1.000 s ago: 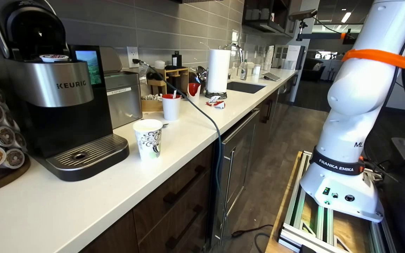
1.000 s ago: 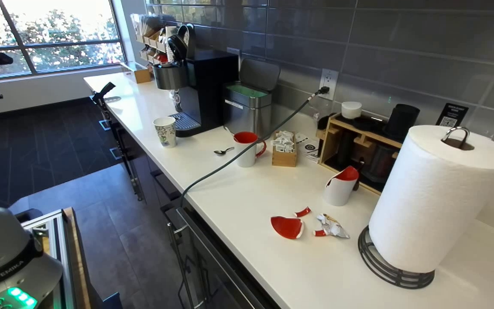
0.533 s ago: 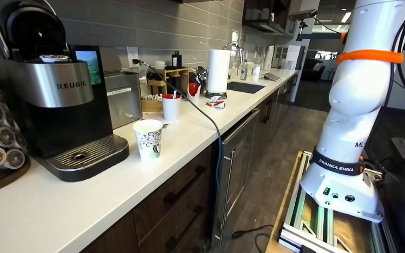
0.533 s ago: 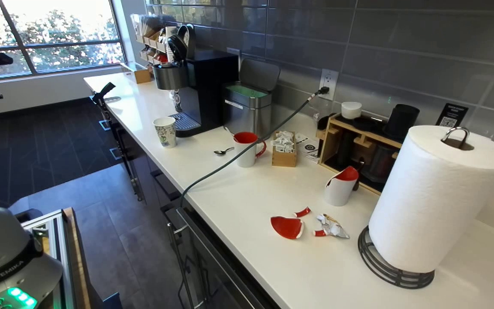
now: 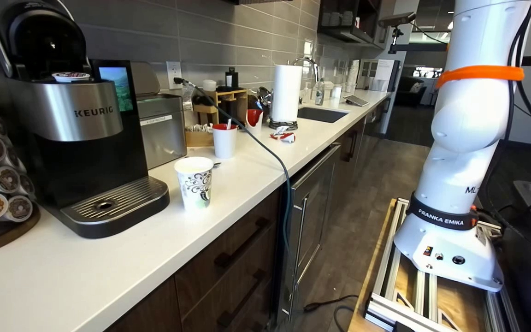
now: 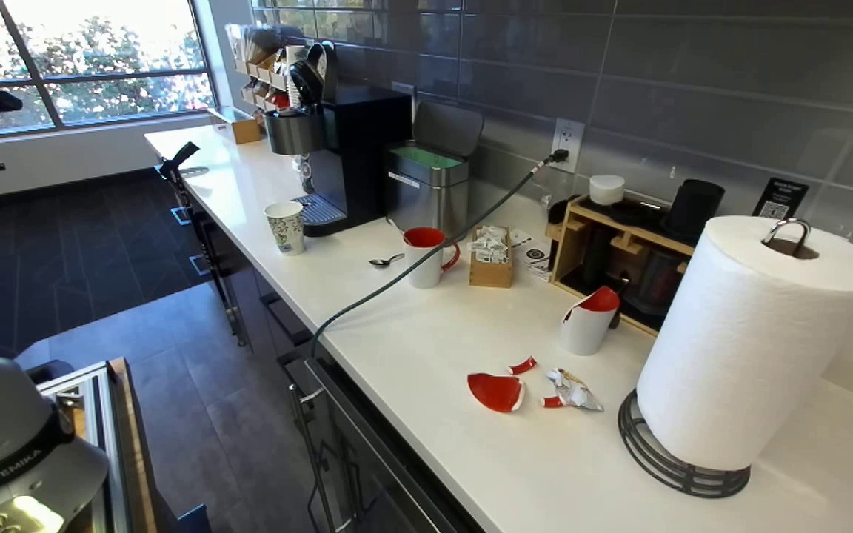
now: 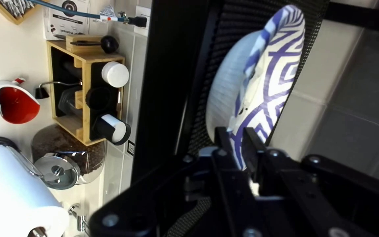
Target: Put the plate in the top cabinet
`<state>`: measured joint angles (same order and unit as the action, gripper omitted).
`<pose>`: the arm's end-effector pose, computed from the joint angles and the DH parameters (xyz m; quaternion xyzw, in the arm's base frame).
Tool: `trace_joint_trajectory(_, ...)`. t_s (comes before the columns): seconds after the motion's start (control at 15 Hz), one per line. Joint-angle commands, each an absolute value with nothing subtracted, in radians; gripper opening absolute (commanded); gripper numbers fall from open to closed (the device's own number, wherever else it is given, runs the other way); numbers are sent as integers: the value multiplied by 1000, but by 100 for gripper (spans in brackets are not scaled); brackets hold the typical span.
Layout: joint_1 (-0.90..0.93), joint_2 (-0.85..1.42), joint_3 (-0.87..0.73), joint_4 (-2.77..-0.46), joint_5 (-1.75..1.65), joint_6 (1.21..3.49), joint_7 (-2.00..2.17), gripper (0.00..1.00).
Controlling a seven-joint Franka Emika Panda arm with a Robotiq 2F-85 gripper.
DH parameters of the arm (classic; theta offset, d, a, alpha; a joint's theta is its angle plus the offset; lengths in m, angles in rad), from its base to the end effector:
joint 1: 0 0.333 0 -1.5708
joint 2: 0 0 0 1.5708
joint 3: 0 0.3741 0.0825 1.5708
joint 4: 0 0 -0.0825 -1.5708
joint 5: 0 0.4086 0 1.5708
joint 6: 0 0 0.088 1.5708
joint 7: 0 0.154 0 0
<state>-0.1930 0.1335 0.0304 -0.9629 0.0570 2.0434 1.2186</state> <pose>0.6258 -0.0997 0.9345 -0.6851 0.5674 -0.3785 0.2558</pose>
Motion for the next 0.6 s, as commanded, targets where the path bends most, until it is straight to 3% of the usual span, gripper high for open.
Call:
trace_joint_trajectory(0.0, -188, 156, 30, -906, 48, 2008, 1255, 49)
trace_joint_trajectory(0.4, -205, 87, 9, -858, -9, 1932, 1156, 95)
trace_joint_trajectory(0.53, -214, 25, 6, -898, -12, 1886, 1019, 100)
